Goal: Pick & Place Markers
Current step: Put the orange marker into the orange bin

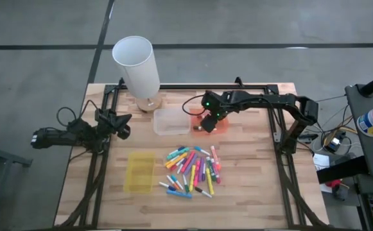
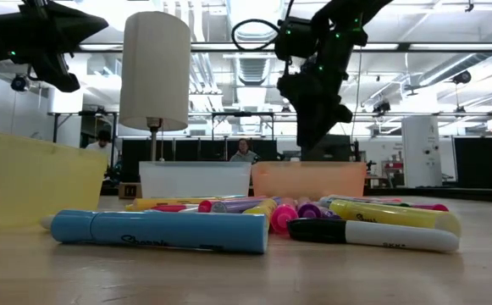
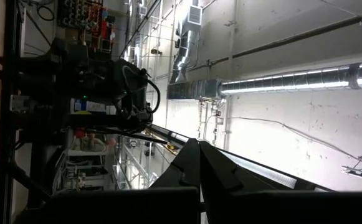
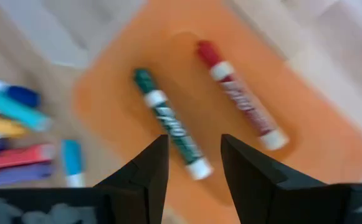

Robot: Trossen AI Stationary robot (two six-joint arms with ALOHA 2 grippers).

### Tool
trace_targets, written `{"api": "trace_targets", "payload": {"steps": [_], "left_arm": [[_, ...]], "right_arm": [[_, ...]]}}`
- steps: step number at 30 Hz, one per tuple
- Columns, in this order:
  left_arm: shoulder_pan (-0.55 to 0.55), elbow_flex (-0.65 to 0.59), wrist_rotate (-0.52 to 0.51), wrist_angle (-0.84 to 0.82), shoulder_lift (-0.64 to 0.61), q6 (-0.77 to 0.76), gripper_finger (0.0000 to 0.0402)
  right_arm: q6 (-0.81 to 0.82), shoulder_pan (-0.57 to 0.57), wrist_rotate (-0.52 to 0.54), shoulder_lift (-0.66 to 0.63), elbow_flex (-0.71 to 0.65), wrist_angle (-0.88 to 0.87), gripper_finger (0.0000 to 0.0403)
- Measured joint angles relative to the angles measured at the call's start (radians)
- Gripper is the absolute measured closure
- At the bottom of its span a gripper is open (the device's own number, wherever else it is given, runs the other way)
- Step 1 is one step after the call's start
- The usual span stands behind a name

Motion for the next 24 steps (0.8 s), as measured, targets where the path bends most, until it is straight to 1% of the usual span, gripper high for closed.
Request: {"api": "trace_targets", "payload": {"steps": [4,10,16,18,20,22,24], "left_arm": [[0.001,0.0,0.0,0.0,0.0,0.0,0.0402],[0.001,0.0,0.0,0.0,0.0,-0.002,0.0402],[0.001,0.0,0.007,0.002,0.0,-0.002,0.0402],[0.0,0.0,0.009,0.003,0.0,-0.002,0.0402],[0.0,0.0,0.012,0.003,0.0,-0.002,0.0402],[0.0,0.0,0.019,0.003,0.0,-0.002,0.0402],[0.0,0.0,0.024,0.003,0.0,-0.002,0.0402]], "right_arm": [[0.066,0.008,-0.098,0.0,0.023,0.0,0.0275],[0.212,0.018,-0.294,0.0,0.044,0.0,0.0284],[0.403,0.088,-0.461,0.0,0.055,0.0,0.0285],[0.453,0.129,-0.475,0.0,0.055,-0.002,0.0286],[0.468,0.169,-0.47,0.0,0.055,-0.002,0.0289],[0.47,0.206,-0.439,0.0,0.053,-0.001,0.0291],[0.485,0.237,-0.377,0.003,0.044,-0.002,0.0292]]}}
